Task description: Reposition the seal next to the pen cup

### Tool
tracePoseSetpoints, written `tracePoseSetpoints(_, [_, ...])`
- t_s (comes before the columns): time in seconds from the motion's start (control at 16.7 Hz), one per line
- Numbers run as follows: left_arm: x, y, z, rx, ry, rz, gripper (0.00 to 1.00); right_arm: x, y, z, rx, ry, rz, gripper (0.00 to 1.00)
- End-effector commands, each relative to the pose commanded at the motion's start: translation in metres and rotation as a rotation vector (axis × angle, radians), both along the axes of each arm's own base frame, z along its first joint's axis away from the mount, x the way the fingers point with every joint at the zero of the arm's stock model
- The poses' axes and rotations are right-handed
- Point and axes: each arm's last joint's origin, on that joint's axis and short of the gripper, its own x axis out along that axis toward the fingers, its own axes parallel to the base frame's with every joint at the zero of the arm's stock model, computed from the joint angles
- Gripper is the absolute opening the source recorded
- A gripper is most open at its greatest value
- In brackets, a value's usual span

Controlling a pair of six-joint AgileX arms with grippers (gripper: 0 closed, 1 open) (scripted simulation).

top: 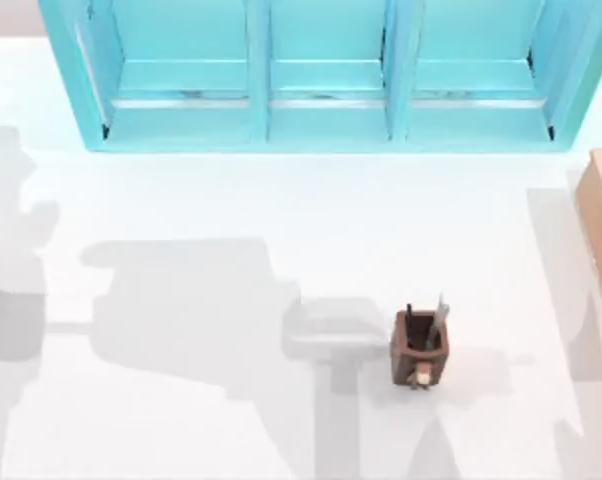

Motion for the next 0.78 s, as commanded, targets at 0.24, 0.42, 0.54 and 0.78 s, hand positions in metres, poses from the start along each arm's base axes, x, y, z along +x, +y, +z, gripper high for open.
tracePoseSetpoints(0.24, [0.011, 0.006, -0.005, -0.010, 0.046, -0.001, 1.00, 0.000, 0.000, 0.000, 0.000, 0.000, 0.000, 1.00])
tracePoseSetpoints(0.42, [0.011, 0.006, -0.005, -0.010, 0.046, -0.001, 1.00, 0.000, 0.000, 0.000, 0.000, 0.000, 0.000, 1.00])
tracePoseSetpoints(0.54, [0.011, 0.004, -0.006, -0.009, 0.045, -0.005, 1.00, 0.000, 0.000, 0.000, 0.000, 0.000, 0.000, 1.00])
tracePoseSetpoints(0.78, [0.014, 0.006, -0.037, -0.010, 0.048, -0.001, 1.00, 0.000, 0.000, 0.000, 0.000, 0.000, 0.000, 1.00])
